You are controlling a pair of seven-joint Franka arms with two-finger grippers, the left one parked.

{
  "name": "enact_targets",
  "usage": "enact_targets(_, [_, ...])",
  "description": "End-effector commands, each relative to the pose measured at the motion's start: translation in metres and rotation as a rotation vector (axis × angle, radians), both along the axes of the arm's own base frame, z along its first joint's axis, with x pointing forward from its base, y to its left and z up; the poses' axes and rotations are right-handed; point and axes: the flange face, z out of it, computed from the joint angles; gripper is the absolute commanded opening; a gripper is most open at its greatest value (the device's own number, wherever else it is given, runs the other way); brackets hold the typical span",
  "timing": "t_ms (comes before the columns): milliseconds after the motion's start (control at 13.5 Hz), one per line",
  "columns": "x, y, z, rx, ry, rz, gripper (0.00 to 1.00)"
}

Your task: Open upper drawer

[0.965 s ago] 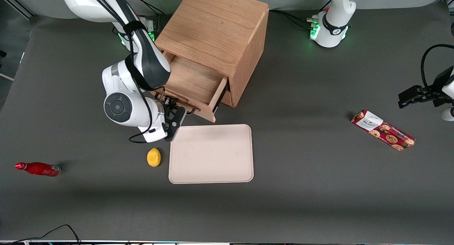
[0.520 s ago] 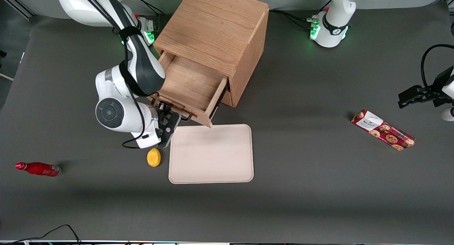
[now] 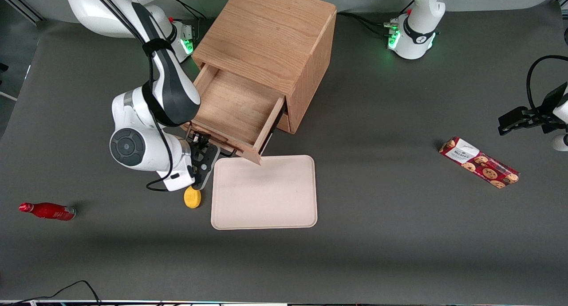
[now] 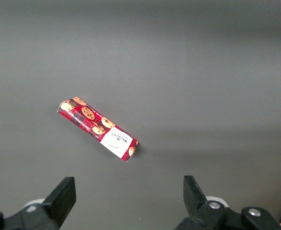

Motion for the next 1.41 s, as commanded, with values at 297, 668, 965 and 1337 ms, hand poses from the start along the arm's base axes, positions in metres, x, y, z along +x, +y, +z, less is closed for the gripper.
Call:
enact_targets(297, [0.027, -0.013, -0.001, -0.010, -0.039, 0.034, 1.00])
enact_targets(668, [0.037, -0.023, -0.003, -0.005, -0.049, 0.038, 1.00])
enact_targets(965, [0.046, -0.030, -0.001, 0.001, -0.064, 0.053, 1.00])
enact_targets(1337, [0.056, -0.044, -0.002, 0.005, -0.074, 0.056, 1.00])
